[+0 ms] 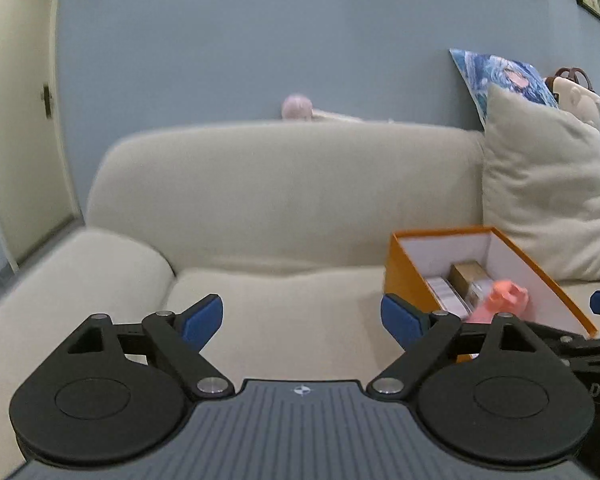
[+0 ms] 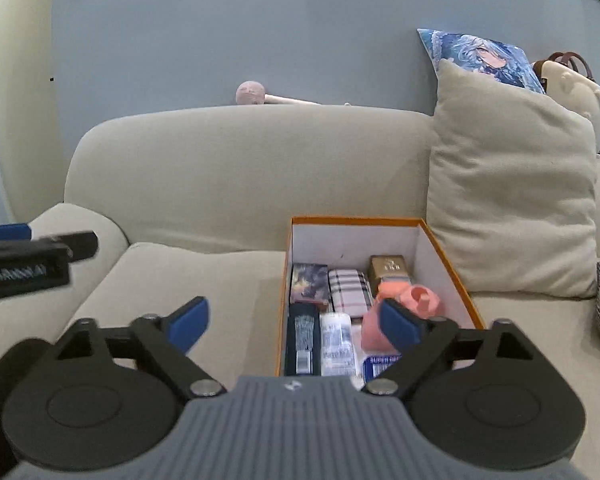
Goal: Organize rigid objects
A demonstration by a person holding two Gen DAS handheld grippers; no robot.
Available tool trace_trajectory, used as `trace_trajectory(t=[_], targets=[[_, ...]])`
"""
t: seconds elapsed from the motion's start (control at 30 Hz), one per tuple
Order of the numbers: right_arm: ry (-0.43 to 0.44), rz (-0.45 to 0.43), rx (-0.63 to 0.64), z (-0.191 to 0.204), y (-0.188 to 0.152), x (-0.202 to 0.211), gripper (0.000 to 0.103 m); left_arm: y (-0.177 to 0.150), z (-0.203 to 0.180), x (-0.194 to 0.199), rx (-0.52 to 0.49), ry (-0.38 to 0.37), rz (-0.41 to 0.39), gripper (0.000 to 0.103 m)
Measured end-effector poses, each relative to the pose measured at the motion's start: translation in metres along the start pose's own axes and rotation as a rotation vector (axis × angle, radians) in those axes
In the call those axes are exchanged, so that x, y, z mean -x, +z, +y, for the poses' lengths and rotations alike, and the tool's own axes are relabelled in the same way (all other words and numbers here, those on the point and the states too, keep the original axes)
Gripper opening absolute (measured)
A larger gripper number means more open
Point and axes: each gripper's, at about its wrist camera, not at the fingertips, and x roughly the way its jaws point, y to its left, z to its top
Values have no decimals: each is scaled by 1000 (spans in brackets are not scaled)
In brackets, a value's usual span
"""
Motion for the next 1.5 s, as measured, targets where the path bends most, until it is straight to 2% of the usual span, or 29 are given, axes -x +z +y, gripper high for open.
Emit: trace_trajectory(t=[0.1,0.23,0.4,0.53,0.67,1.0,1.5], targets=[[-51,26,-14,-4,-10,-5,99,-12,2,-7,36,-37,50,103],[-90,34,-74,-16,-23,-5,102,-23,5,-10,65,-39,56,103],[-168,23,-105,-21,-41,-7,102,-33,-3,-12,39,-20,67,103],[-194,29,-128,-25,-53,-11,102,-44,-13,-17,-6,-13,105,103],[-206,47,-112,-25,-62,-16,102,-52,-20,-25,-27,-24,158,103],[-196,57,-77,-19,-67,-21,102,-59,-22,-27,-56,-11,196,103],[-203,51,-68,-14,-67,-18,102,-55,-15,-23,-56,-6,186,103]])
